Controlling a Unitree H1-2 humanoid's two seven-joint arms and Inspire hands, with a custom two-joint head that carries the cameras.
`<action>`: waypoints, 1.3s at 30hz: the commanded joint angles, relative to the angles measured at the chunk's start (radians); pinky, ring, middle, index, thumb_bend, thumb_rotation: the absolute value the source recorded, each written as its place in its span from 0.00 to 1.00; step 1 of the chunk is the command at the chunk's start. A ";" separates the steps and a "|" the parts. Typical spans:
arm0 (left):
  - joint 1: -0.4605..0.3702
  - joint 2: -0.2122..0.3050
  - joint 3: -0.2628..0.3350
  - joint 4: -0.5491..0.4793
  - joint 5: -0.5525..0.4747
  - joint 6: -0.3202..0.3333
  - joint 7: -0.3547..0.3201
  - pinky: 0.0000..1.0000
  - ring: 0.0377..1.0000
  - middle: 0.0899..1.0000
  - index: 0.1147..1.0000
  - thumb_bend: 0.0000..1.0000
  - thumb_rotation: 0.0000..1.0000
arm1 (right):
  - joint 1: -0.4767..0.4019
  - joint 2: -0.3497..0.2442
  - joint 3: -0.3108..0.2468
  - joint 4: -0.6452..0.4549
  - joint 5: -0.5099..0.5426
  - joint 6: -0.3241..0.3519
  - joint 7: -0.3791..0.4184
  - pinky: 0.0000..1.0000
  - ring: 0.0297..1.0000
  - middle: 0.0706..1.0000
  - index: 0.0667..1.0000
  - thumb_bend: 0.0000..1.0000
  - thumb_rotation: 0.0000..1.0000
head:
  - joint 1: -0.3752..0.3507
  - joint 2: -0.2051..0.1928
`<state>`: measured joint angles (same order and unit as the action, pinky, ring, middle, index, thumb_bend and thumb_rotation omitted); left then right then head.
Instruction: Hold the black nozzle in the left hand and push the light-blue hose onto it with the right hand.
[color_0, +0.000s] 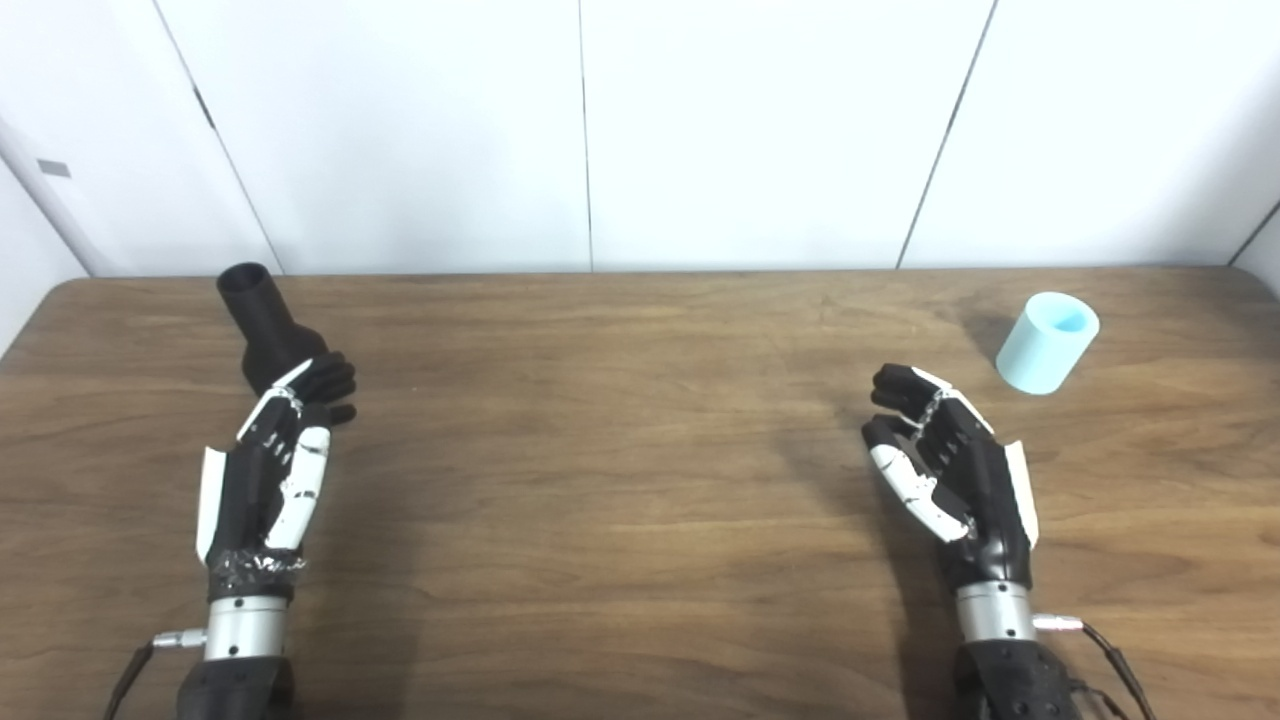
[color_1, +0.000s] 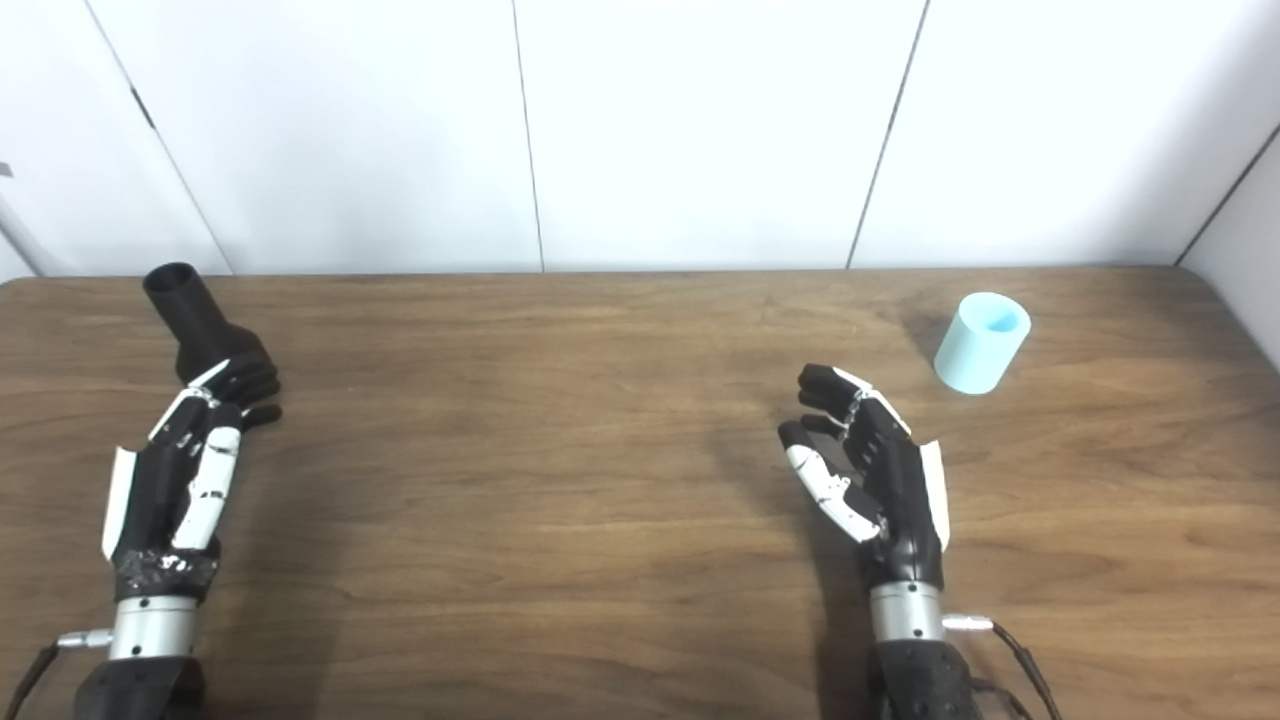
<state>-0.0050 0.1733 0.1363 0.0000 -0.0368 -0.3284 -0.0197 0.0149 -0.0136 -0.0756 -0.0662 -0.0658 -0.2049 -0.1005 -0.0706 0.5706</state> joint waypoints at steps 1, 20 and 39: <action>0.041 -0.008 -0.017 0.015 0.006 -0.025 -0.012 0.77 0.80 0.79 0.77 0.26 0.72 | 0.001 0.003 0.000 -0.024 -0.005 -0.014 -0.005 0.67 0.73 0.72 0.68 0.22 0.31 | -0.002 0.002; 0.025 -0.024 0.015 0.037 0.035 -0.017 0.030 0.76 0.80 0.79 0.78 0.25 0.68 | -0.002 0.005 -0.001 -0.020 -0.008 -0.011 -0.008 0.67 0.73 0.72 0.68 0.23 0.34 | 0.000 0.004; -0.013 -0.071 0.105 -0.040 0.200 0.227 0.242 0.84 0.78 0.77 0.78 0.39 0.70 | -0.009 0.006 -0.003 -0.005 -0.001 -0.015 -0.007 0.67 0.73 0.72 0.68 0.23 0.34 | 0.003 -0.003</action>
<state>-0.0216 0.1061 0.2365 -0.0277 0.1505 -0.1172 0.2064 0.0162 -0.0130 -0.0755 -0.0680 -0.0727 -0.1994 -0.1012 -0.0660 0.5661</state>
